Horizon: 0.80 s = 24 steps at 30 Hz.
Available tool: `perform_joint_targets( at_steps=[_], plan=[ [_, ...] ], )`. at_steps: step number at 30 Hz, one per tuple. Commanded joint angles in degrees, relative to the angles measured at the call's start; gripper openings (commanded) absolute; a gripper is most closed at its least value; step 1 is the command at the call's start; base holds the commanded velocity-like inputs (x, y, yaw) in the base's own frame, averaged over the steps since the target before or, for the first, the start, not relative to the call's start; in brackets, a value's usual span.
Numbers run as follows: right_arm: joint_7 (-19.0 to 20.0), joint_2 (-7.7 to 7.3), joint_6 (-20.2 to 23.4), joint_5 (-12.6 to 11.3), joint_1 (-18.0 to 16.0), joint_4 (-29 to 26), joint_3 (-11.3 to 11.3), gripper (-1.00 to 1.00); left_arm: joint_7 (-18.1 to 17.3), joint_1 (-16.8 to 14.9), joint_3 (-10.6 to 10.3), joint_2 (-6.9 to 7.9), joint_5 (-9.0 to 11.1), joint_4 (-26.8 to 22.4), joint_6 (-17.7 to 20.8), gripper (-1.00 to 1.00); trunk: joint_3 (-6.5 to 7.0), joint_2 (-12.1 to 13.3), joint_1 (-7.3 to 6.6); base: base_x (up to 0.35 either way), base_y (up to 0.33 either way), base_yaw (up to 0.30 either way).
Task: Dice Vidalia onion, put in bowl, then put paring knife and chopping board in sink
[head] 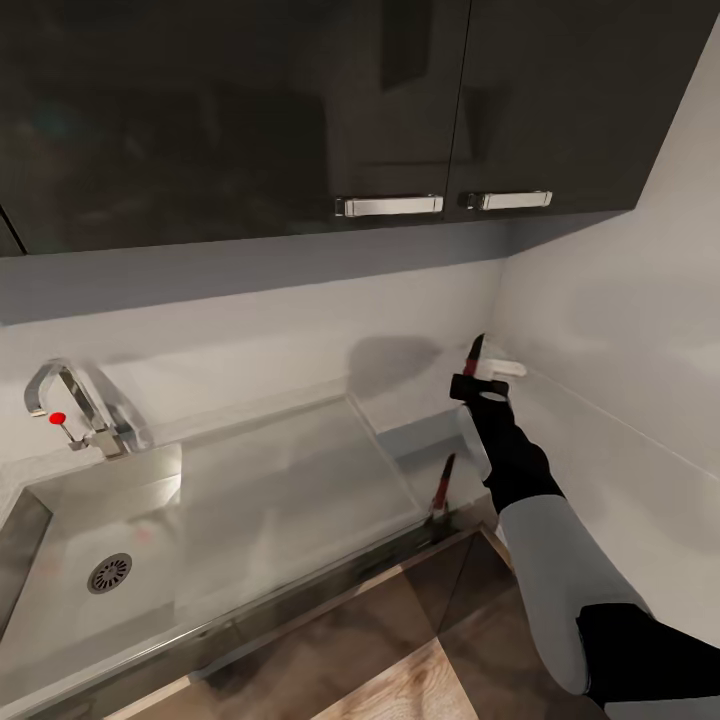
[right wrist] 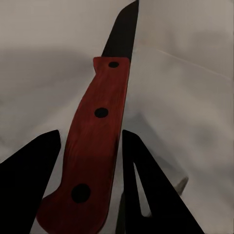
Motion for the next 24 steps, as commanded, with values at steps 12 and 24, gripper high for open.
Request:
perform_joint_targets(
  at_steps=[12, 24],
  plan=[
    [8.1, -4.09, 1.3, -0.3, 0.1, 0.0, 0.0, -1.0, 0.1, -0.1, -0.5, -0.17, 0.4, 0.3, -0.4, 1.0, -0.1, -0.1, 0.02, -0.149, 0.0, 0.0],
    [8.4, -4.19, 1.3, -0.3, 0.1, -0.1, 0.1, -1.0, 0.1, -0.1, -0.5, -0.17, 0.4, 0.3, -0.4, 1.0, -0.1, -0.1, 0.02, -0.338, 0.0, 0.0]
  ],
)
